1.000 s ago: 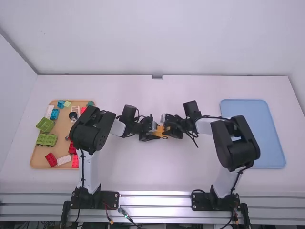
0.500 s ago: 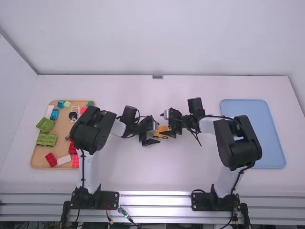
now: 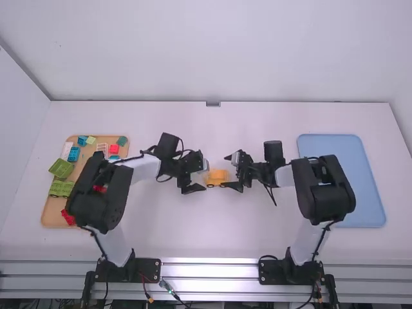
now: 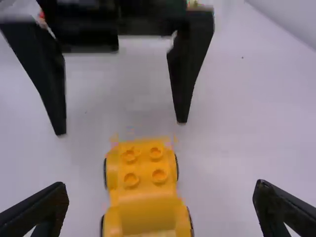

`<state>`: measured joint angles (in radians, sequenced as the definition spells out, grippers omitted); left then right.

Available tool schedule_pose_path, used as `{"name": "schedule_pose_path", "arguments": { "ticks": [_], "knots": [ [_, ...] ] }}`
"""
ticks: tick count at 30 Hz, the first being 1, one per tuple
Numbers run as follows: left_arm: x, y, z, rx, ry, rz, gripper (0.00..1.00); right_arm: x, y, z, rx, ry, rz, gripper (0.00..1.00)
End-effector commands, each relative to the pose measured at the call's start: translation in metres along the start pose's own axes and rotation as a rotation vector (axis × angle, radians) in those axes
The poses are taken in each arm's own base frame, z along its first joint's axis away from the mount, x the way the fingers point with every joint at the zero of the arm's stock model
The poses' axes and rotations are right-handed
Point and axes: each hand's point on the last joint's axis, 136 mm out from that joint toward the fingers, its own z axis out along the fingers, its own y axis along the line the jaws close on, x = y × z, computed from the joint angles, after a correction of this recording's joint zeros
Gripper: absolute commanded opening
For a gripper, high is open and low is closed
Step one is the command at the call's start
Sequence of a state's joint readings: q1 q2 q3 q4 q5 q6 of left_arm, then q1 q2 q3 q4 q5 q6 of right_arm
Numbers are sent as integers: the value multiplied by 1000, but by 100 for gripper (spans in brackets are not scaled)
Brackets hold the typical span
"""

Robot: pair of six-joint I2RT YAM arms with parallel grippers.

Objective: Assemble lego blocks to make yellow taxi

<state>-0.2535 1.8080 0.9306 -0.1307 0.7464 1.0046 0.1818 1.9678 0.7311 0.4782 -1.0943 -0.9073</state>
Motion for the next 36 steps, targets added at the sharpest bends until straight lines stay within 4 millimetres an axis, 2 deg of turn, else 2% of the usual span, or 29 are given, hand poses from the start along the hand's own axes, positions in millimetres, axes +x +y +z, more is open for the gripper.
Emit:
{"name": "schedule_pose_path", "arguments": {
  "ticks": [1,6,14,17,19,24,26,28,30,33,36],
  "knots": [
    [-25,25,-37,-93,-26,63,99,18,9,17,-30,18,134,99],
    [-32,39,-78,-155,-52,26,99,25,12,39,-77,17,123,99],
    [-24,50,-104,-180,-134,-36,99,31,6,60,-49,98,129,99],
    [-21,53,-111,-191,-152,-50,99,34,8,65,-58,133,112,91],
    [-19,55,-115,-197,-159,-58,99,35,6,66,-53,148,118,82],
    [-15,58,-122,-212,-168,-70,99,37,6,65,-59,158,138,62],
    [-14,59,-123,-217,-169,-69,99,36,7,65,-62,154,138,60],
    [-15,61,-123,-223,-169,-64,99,33,5,64,-57,152,131,51],
    [-15,61,-123,-223,-168,-60,99,31,2,62,-46,150,132,50],
    [-17,62,-123,-229,-170,-48,99,16,-13,48,0,139,124,50],
    [-17,66,-125,-243,-173,-39,99,12,-35,15,105,225,120,50]
  ]
}}
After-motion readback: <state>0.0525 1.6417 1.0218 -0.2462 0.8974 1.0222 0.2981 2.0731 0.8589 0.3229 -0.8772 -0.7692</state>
